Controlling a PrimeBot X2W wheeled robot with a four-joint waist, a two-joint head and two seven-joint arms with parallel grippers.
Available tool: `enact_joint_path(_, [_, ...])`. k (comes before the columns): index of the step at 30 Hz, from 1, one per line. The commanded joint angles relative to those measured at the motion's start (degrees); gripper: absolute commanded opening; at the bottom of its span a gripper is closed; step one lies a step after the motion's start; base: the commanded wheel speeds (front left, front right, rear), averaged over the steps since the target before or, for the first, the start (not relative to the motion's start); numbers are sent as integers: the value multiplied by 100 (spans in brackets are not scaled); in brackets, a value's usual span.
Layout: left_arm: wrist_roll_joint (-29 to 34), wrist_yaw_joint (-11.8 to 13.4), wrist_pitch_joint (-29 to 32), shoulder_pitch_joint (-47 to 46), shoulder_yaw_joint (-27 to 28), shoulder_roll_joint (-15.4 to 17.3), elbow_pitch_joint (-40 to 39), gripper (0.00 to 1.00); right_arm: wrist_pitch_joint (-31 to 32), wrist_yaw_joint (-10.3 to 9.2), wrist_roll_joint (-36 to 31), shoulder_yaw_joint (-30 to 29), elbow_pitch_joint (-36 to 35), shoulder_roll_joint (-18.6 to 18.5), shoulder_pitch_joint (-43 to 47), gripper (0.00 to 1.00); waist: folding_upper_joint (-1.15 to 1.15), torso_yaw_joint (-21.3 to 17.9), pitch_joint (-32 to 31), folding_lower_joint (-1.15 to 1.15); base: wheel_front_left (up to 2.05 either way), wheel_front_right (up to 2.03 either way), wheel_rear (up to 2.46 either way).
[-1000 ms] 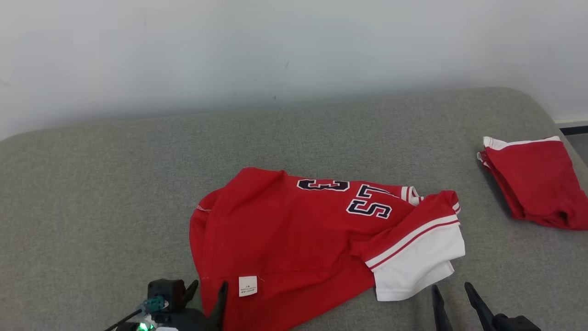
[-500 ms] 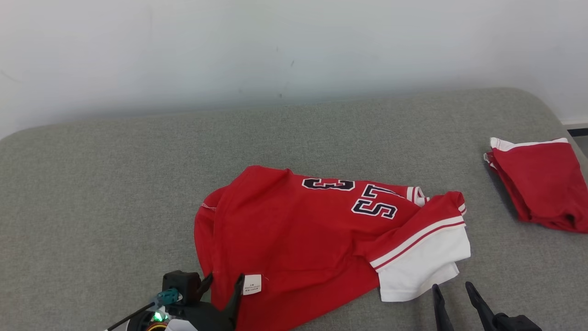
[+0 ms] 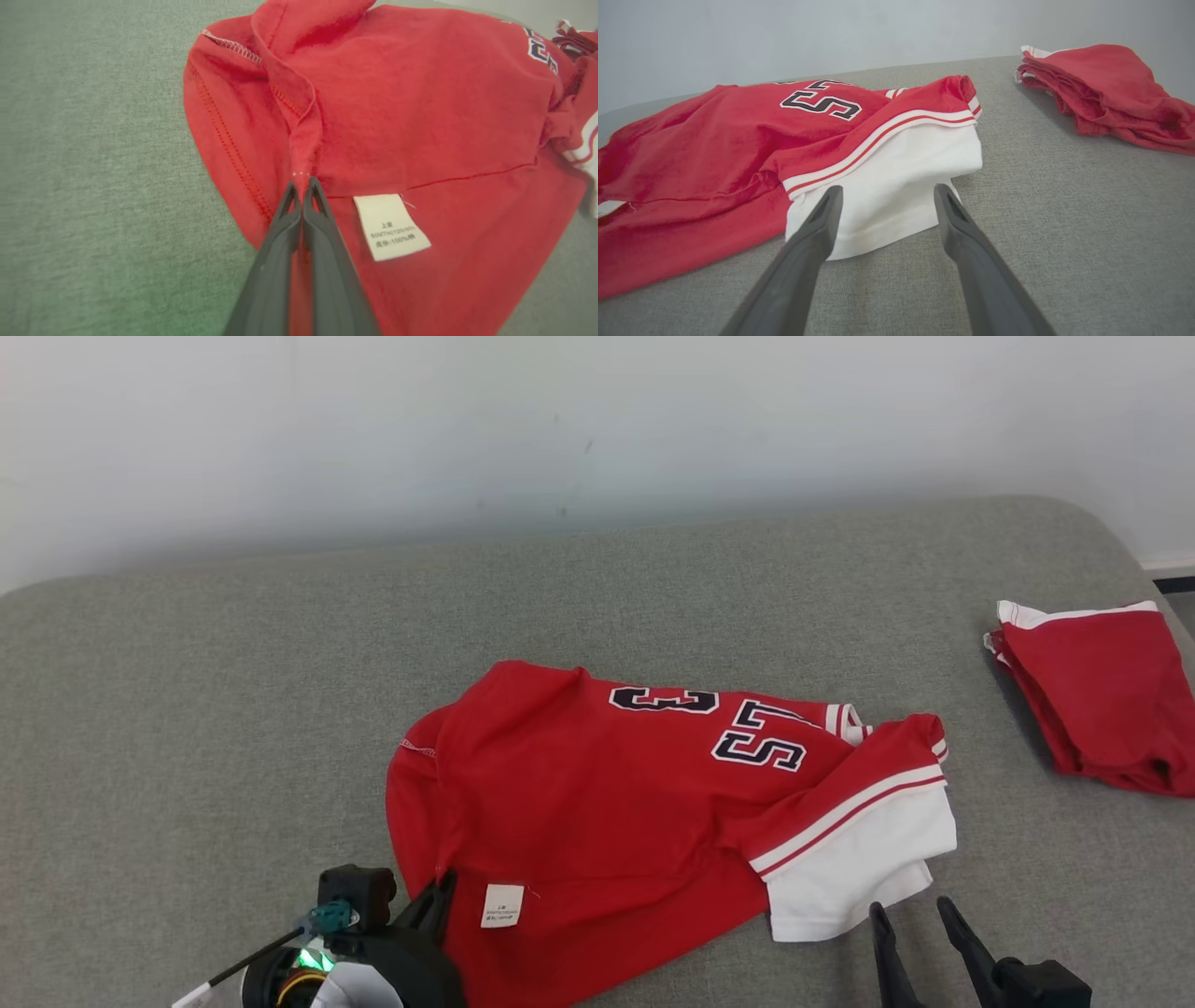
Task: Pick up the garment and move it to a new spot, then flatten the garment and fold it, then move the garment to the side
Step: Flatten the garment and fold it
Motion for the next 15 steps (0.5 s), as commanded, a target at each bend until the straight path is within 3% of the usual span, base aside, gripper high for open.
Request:
enact_joint_path(1, [10, 44, -62, -98, 10, 17, 27, 0, 52, -16, 48, -7, 13, -20, -63, 100, 0, -20, 38, 0, 0, 0, 0])
enact_joint_path(8, [68, 375, -429, -15, 95, -2, -70, 0, 707, -16, -1, -442, -17, 0, -232, 100, 0, -15, 183, 0, 0, 0, 0])
enact_joint_path(15, [122, 535, -712, 374, 11, -95, -433, 0, 1480, -16, -193, -895, -69, 43, -389, 100, 0, 182, 292, 0, 0, 0, 0])
